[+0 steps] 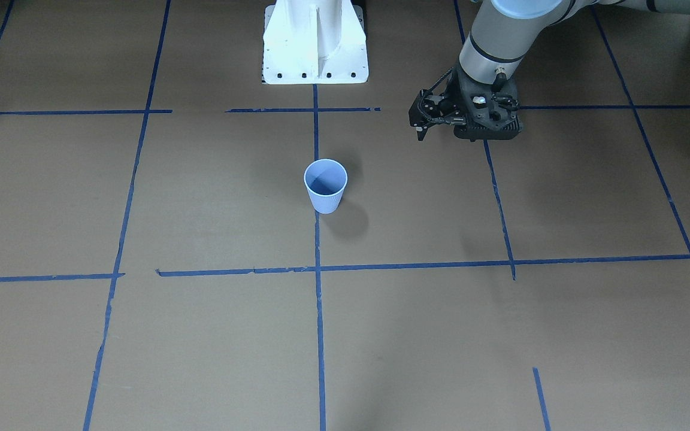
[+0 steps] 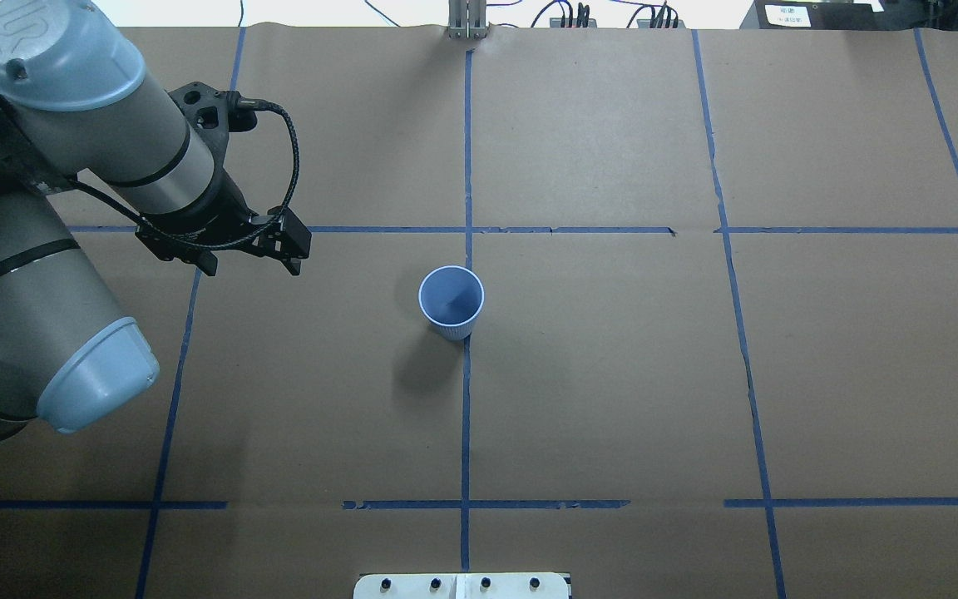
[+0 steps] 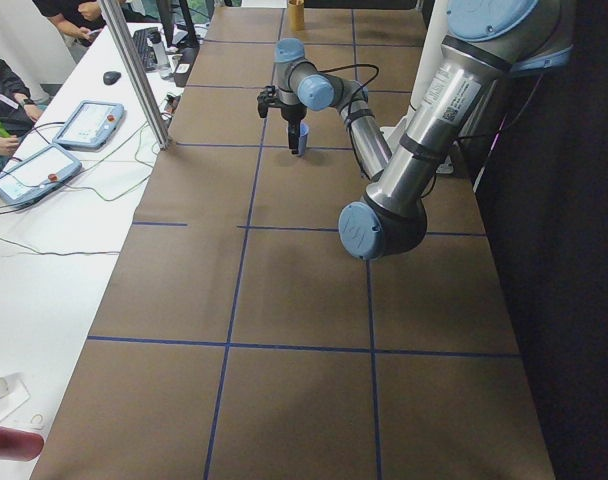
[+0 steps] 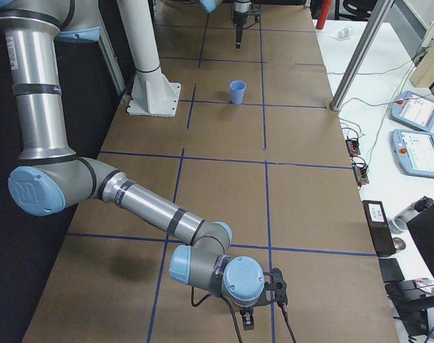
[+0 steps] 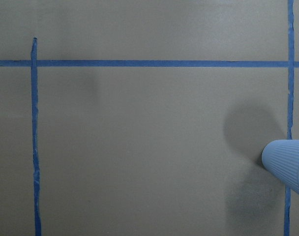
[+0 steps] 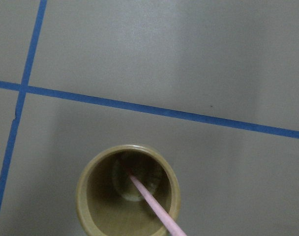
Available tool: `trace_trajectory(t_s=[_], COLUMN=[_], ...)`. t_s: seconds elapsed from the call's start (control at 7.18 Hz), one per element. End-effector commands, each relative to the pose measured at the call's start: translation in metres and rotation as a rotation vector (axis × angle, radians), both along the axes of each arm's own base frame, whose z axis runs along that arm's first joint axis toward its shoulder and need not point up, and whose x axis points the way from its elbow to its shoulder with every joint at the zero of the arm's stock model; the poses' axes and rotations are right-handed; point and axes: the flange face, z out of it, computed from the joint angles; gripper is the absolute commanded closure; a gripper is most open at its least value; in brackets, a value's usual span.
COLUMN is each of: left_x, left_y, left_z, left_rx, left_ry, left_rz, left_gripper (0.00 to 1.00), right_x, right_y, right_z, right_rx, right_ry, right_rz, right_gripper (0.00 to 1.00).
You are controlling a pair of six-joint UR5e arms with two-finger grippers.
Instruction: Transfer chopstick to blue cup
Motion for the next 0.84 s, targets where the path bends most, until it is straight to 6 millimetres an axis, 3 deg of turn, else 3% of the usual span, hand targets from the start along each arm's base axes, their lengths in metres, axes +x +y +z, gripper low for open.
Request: trace_trajectory(t_s=[0.0, 0.7], left_x=[-0.002, -0.011], left_y=[0.003, 0.01], left_z=[-0.002, -0.009], left_rx=[0.003, 0.02], left_ry=[0.006, 0.022], left_rz=[0.001, -0.002], left_gripper=[0.0, 0.0], right_x=[-0.002, -0.002], right_y=[0.006, 0.0], right_z=[0.005, -0.008], right_rx=[-0.031, -0.071], right_ry=[-0.017, -0.048], right_rz=[0.003, 0.012], right_gripper=[0.01, 0.17])
